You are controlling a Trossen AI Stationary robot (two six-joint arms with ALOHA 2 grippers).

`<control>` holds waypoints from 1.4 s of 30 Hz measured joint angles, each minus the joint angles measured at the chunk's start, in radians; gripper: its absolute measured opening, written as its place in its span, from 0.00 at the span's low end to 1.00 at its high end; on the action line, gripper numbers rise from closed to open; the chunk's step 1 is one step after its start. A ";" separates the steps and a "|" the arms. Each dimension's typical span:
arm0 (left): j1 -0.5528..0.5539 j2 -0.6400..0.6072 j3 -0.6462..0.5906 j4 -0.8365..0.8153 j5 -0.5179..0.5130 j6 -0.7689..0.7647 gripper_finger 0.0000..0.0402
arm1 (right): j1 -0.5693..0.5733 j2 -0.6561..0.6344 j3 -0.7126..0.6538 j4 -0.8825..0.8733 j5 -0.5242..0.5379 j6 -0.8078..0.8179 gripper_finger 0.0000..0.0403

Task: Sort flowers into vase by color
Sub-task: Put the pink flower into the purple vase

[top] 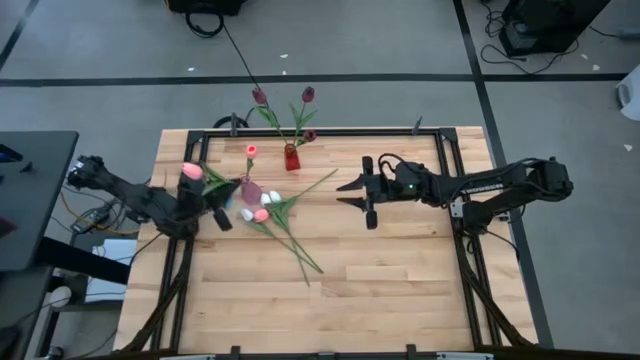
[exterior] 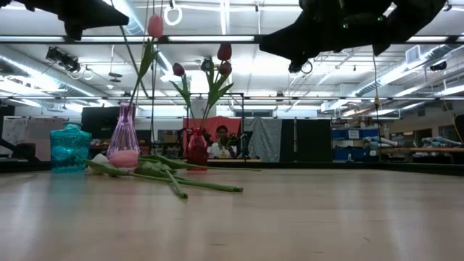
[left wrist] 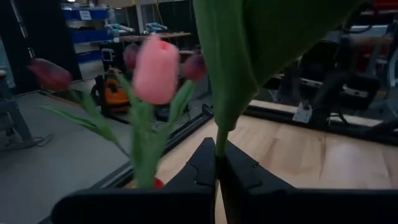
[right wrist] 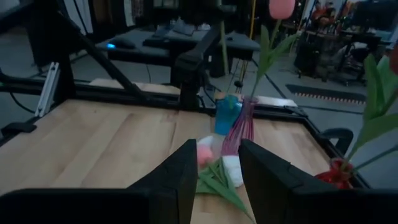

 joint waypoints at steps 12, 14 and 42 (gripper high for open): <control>0.000 -0.137 0.177 -0.471 -0.003 -0.185 0.02 | 0.000 0.001 -0.037 0.039 -0.001 0.000 0.33; 0.000 -0.137 0.179 -0.481 -0.009 -0.185 0.02 | 0.000 0.001 -0.037 0.048 -0.003 0.000 0.33; 0.004 -0.129 0.073 -0.460 -0.156 -0.268 0.02 | 0.000 0.093 -0.037 0.196 -0.004 0.008 0.33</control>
